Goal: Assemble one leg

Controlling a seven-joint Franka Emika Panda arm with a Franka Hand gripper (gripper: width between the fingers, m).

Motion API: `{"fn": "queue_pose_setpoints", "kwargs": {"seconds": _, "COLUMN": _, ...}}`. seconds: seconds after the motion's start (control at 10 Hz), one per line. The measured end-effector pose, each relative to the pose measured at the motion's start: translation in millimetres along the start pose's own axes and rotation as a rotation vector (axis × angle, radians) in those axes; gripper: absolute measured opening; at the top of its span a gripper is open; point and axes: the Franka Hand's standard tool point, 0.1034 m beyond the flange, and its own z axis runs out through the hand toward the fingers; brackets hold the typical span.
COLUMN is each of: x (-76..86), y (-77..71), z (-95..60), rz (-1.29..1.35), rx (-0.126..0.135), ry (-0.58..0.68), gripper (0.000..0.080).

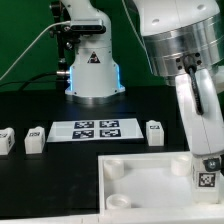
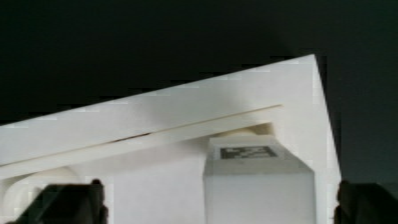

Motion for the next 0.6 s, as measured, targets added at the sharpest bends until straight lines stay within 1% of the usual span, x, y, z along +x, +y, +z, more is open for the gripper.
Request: {"fn": "queue_pose_setpoints", "kwargs": {"seconds": 0.6, "x": -0.3, "y": 0.2, "z": 0.1, "rz": -0.001, "rx": 0.000, "ry": 0.000, "gripper": 0.0649}}
